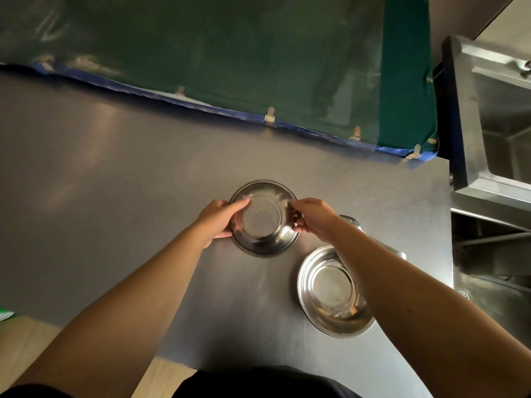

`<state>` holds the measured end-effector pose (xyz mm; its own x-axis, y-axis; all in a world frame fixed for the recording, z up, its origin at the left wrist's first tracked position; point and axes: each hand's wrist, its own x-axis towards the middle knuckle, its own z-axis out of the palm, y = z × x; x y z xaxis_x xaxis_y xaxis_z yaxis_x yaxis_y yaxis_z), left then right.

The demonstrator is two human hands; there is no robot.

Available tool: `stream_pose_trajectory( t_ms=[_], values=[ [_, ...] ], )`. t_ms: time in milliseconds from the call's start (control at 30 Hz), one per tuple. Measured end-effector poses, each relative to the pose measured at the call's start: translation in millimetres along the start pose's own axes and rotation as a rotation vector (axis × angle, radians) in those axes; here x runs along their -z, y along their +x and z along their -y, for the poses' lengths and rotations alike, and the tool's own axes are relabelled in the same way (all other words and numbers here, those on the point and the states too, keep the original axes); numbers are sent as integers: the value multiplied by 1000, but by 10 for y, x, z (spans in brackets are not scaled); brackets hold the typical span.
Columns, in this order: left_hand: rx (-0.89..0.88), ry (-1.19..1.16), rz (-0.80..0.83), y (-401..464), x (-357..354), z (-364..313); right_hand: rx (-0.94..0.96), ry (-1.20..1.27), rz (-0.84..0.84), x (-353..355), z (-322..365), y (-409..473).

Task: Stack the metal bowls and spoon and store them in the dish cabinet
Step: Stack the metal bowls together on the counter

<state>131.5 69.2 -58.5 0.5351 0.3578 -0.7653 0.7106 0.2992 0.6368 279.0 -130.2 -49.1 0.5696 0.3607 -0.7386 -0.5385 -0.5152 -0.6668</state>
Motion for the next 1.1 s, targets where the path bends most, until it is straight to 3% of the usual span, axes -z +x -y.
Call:
stream_pose_trajectory(
  t_ms=[133, 333, 767, 900, 1100],
  values=[
    [4, -138, -90, -67, 59, -71, 112, -13, -109, 18, 81, -77],
    [78, -253, -182, -212, 203, -162, 157, 53, -65, -34, 171, -370],
    [42, -306, -38, -654, 346, -65, 155, -16, -33, -41, 6, -809],
    [-25, -198, 31, -792, 261, -31, 185, -69, -57, -5, -115, -905],
    [-111, -106, -36, -886, -68, 12, 190, -70, -178, 295, -354, -1060]
  ],
)
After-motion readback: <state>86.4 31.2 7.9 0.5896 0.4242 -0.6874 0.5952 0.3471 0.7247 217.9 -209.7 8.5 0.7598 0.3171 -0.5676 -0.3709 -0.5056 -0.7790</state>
